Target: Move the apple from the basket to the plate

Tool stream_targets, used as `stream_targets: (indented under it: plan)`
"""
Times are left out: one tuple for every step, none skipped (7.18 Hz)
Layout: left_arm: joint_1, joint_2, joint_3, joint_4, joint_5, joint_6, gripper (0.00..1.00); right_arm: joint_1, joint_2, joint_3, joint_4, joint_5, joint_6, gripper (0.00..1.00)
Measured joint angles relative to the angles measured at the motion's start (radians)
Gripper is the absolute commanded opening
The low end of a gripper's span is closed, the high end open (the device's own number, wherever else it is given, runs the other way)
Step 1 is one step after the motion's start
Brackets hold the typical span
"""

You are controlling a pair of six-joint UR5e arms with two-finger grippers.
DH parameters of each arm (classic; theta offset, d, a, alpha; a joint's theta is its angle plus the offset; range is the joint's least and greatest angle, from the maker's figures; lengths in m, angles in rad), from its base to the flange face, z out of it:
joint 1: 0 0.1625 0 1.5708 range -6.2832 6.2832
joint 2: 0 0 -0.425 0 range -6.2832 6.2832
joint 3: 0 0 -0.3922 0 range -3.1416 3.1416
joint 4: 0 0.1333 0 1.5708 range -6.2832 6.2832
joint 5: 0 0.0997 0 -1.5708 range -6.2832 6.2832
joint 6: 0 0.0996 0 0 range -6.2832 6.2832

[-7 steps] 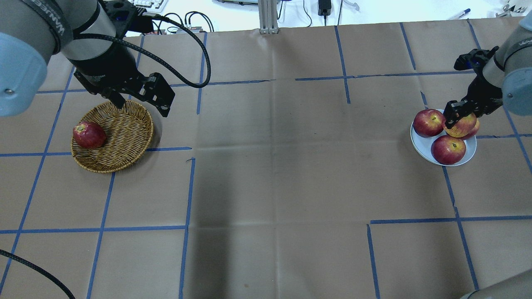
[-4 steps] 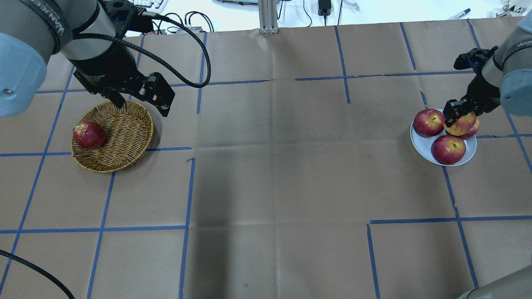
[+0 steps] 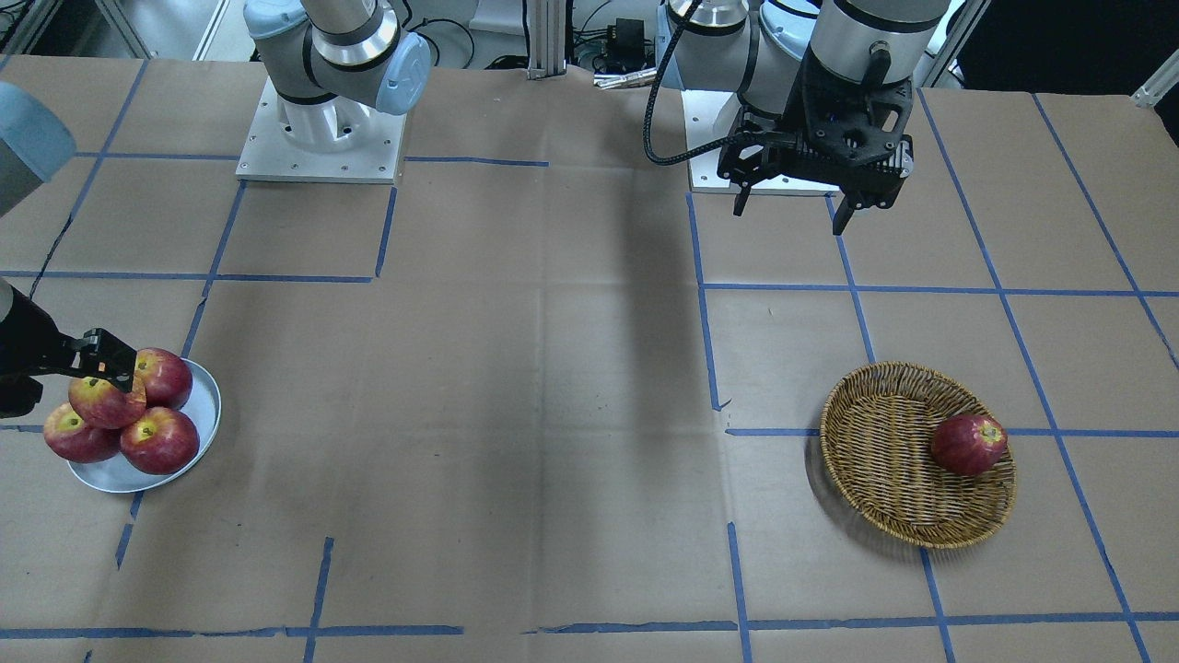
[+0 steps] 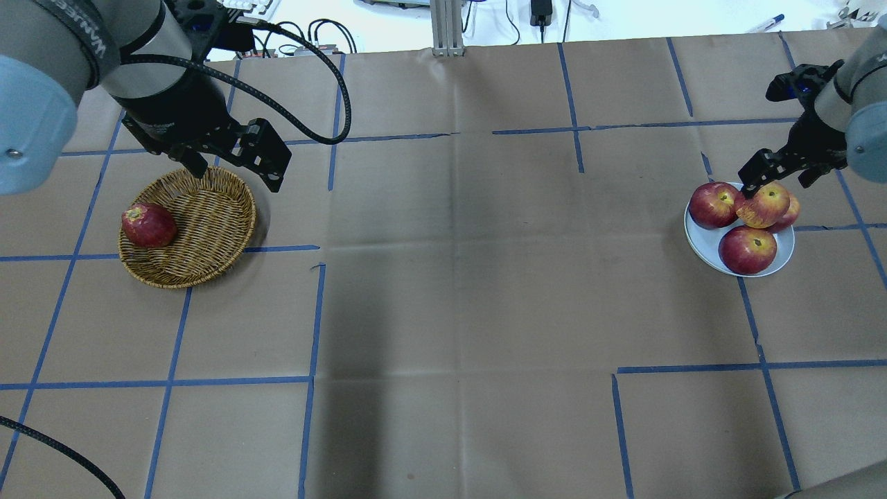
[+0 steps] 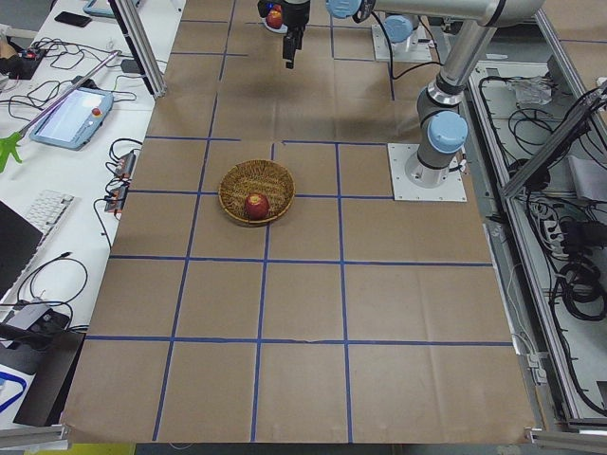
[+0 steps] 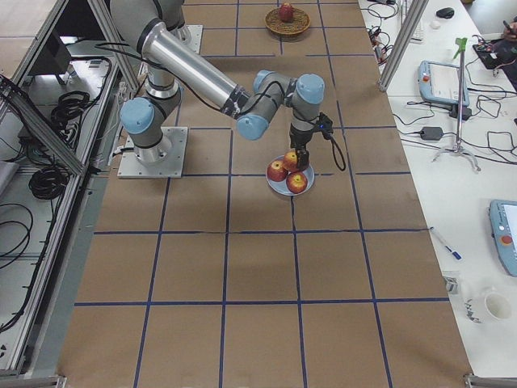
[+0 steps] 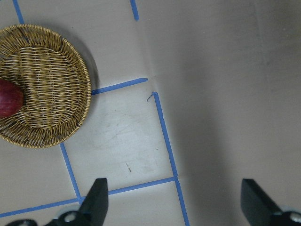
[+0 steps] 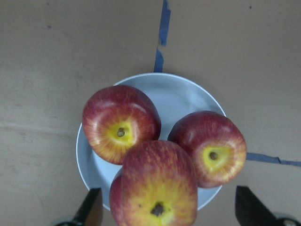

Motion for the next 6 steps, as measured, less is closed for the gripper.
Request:
stream_targets:
  plan:
    - [0.0, 0.001, 0.0, 0.0, 0.001, 0.0, 0.96, 0.013, -0.026, -0.064, 0.11, 0.011, 0.017, 1.0]
    - [0.0, 0.001, 0.0, 0.0, 0.001, 0.0, 0.93, 0.037, -0.039, -0.126, 0.219, 0.022, 0.047, 1.0]
    - [0.0, 0.002, 0.0, 0.0, 0.002, 0.0, 0.93, 0.077, -0.053, -0.172, 0.309, 0.027, 0.108, 1.0]
    - [0.0, 0.005, 0.0, 0.0, 0.002, 0.0, 0.93, 0.131, -0.086, -0.191, 0.363, 0.028, 0.189, 1.0]
    - [0.0, 0.008, -0.001, -0.001, 0.002, 0.0, 0.94, 0.184, -0.13, -0.193, 0.398, 0.028, 0.267, 1.0]
    - [0.0, 0.011, -0.001, -0.003, 0.002, 0.0, 0.95, 0.242, -0.174, -0.185, 0.429, 0.029, 0.354, 1.0]
